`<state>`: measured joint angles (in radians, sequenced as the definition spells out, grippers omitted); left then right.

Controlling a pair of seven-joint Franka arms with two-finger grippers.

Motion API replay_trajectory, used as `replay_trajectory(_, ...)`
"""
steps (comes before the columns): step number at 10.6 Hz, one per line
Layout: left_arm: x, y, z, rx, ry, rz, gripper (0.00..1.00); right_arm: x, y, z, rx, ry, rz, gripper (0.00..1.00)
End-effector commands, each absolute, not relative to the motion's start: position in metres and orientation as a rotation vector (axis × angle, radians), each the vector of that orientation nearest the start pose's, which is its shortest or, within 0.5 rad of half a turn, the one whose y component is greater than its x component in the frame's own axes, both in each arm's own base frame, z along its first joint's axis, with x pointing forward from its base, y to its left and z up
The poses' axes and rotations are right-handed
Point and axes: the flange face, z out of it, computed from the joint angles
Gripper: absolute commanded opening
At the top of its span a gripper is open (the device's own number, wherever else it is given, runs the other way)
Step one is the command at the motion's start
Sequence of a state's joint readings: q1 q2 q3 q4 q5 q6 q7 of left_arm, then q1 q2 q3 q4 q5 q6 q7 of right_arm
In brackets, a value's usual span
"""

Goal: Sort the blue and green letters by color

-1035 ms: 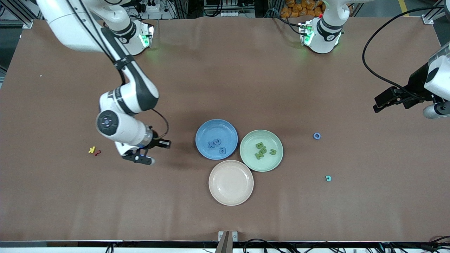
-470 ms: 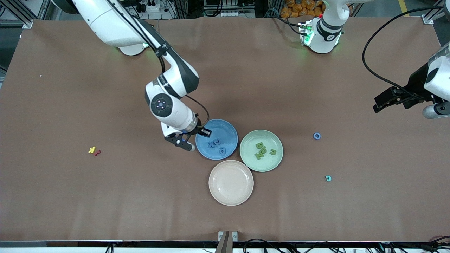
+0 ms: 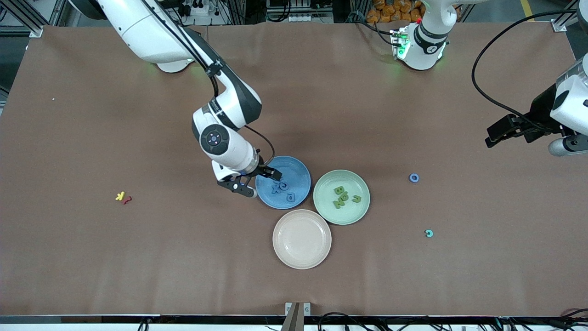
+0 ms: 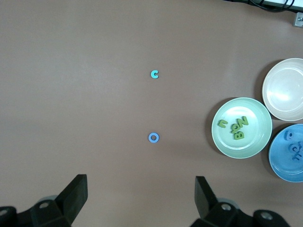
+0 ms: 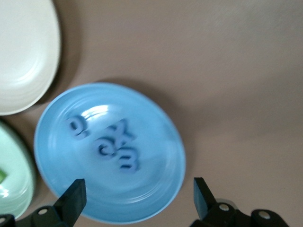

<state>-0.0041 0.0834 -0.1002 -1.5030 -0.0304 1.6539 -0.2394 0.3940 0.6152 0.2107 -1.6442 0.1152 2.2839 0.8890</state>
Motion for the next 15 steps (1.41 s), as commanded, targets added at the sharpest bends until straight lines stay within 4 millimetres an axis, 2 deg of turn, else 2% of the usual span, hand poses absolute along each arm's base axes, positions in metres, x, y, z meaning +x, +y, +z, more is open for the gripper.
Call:
replay_trajectory(1, 0.584, -0.059, 0.619, -3.188, -0.193, -0.116, 1.0, 0.624, 0.284, 0.286, -2.927, 0.505, 0.221, 1.0)
replay_trajectory(5, 0.584, -0.062, 0.618, -3.189, -0.183, -0.113, 1.0, 0.645, 0.195, 0.297, -2.988, 0.334, 0.256, 1.0)
replay_trajectory(6, 0.584, -0.063, 0.619, -3.189, -0.18, -0.115, 1.0, 0.645, 0.178, 0.299, -3.036, 0.292, 0.247, 1.0)
replay_trajectory(7, 0.584, -0.063, 0.618, -3.189, -0.18, -0.113, 1.0, 0.638, 0.151, 0.296, -3.105, 0.28, 0.238, 1.0)
replay_trajectory(8, 0.584, -0.063, 0.618, -3.189, -0.18, -0.113, 1.0, 0.624, 0.137, 0.3, -3.166, 0.25, 0.23, 1.0)
replay_trajectory(10, 0.583, -0.062, 0.619, -3.189, -0.183, -0.116, 1.0, 0.589, 0.117, 0.311, -3.214, 0.247, 0.239, 1.0)
replay_trajectory(12, 0.583, -0.063, 0.619, -3.189, -0.18, -0.115, 1.0, 0.559, 0.111, 0.327, -3.236, 0.205, 0.229, 1.0)
replay_trajectory(14, 0.583, -0.063, 0.619, -3.189, -0.18, -0.115, 1.0, 0.547, 0.107, 0.362, -3.248, 0.157, 0.173, 1.0)
replay_trajectory(15, 0.583, -0.063, 0.619, -3.189, -0.18, -0.116, 1.0, 0.543, 0.097, 0.384, -3.256, 0.11, 0.164, 1.0)
